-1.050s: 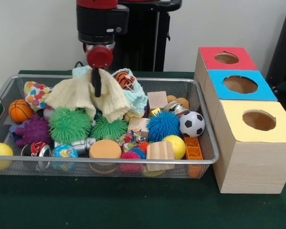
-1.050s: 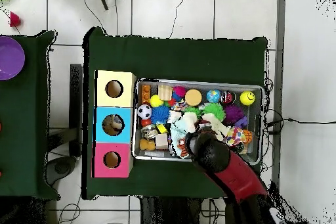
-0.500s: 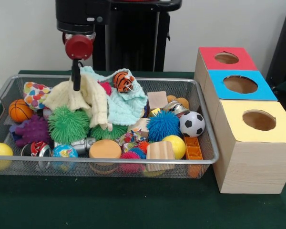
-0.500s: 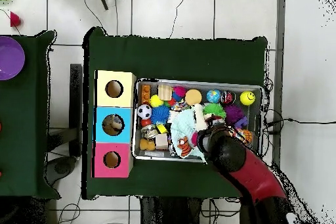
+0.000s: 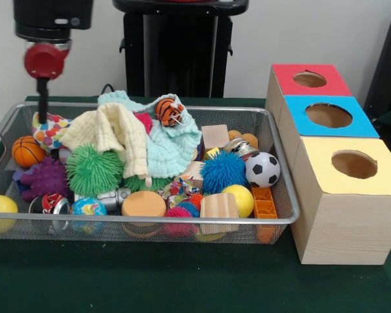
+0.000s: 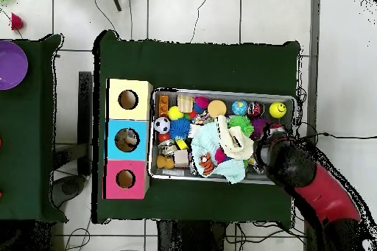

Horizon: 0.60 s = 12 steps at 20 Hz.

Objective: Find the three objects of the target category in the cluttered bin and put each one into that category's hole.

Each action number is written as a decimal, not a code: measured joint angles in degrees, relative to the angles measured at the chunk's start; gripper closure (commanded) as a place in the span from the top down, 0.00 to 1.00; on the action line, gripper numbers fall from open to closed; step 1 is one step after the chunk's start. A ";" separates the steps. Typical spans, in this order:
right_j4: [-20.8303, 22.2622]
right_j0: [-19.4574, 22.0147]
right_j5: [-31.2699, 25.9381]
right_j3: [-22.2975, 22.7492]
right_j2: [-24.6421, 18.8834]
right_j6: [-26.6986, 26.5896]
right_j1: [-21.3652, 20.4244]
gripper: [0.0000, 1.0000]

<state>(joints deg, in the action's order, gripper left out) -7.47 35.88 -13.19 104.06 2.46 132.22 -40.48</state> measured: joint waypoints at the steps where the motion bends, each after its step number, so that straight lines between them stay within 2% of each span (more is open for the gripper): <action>1: 0.91 1.68 -0.21 -1.70 -0.50 0.00 0.89 1.00; 8: 5.36 8.19 -0.28 -9.39 -2.72 0.00 6.39 1.00; 12: 7.46 10.28 -0.28 -12.11 -3.84 0.00 9.09 1.00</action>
<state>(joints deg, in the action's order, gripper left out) 0.00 46.17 -13.47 91.96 -1.38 132.22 -31.39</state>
